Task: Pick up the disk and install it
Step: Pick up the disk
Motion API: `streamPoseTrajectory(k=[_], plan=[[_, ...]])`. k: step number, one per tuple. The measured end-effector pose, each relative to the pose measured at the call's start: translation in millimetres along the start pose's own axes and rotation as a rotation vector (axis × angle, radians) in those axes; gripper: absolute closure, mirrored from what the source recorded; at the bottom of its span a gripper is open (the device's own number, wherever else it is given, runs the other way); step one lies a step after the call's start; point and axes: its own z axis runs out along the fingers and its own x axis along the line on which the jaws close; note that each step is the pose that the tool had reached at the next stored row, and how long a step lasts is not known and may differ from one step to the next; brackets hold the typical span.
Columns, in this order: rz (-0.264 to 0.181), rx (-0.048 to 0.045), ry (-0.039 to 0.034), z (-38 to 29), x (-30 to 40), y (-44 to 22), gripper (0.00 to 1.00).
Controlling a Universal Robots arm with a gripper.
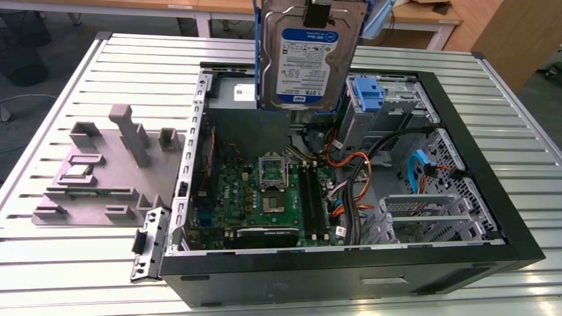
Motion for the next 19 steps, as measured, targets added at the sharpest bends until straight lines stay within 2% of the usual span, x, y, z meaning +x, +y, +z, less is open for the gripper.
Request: streamPoseTrajectory(k=[10,11,19], plan=[[0.0,0.0,0.0001,-0.1,5.0,-0.2,0.65],[0.0,0.0,0.0003,-0.3,7.3,-0.3,0.65],[0.0,0.0,0.0003,-0.3,8.9,-0.4,0.65]])
